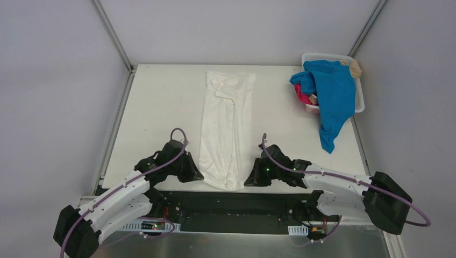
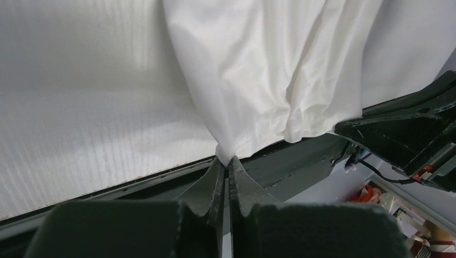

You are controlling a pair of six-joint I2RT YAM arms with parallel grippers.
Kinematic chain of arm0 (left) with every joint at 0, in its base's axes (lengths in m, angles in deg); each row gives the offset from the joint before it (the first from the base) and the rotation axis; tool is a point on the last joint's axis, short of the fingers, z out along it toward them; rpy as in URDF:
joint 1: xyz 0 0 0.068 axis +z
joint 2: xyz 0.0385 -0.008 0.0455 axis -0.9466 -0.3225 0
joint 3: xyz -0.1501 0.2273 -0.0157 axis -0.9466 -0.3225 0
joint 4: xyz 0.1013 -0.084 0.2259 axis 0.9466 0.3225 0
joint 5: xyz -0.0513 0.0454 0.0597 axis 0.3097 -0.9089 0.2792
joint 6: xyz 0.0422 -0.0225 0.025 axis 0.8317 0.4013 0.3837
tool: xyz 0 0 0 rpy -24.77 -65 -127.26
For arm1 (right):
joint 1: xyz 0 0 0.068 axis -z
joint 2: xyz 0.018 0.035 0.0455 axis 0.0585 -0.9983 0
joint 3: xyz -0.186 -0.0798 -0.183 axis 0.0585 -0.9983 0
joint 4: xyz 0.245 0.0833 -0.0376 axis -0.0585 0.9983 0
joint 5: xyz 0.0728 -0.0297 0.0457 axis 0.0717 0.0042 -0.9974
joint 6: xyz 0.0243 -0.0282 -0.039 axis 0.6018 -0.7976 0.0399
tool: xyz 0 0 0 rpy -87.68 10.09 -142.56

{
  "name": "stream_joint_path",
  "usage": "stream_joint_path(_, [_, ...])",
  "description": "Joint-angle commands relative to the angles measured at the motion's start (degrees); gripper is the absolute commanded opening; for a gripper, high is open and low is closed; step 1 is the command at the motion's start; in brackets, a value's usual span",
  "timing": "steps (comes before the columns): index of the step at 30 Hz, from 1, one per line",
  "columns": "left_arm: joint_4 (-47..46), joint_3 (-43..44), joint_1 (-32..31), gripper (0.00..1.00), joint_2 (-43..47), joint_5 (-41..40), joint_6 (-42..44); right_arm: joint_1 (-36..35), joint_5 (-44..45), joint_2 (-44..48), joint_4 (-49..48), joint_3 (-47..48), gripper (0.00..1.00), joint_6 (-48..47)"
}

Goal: Fold and stack the t-shirts
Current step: Fold the folded rectangular tshirt in 1/3 of the way

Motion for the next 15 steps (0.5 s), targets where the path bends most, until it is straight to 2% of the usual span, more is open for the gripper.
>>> stream_joint_path(1, [-5.75, 5.45, -0.53, 0.0, -4.49, -3.32, 3.33, 2.52, 2.73, 0.25, -0.08, 6.83, 0.0, -4.82])
stream_joint_path(10, [-12.0, 19.71, 0.08, 0.0, -18.53, -18.57, 10.87, 10.33, 7.47, -6.25, 1.04, 19.43, 0.0, -13.76])
stream_joint_path(15, [-13.0, 27.99, 3.97, 0.0, -28.35, -20.17, 13.6, 14.07, 9.01, -11.92, -1.24, 25.76, 0.0, -15.8])
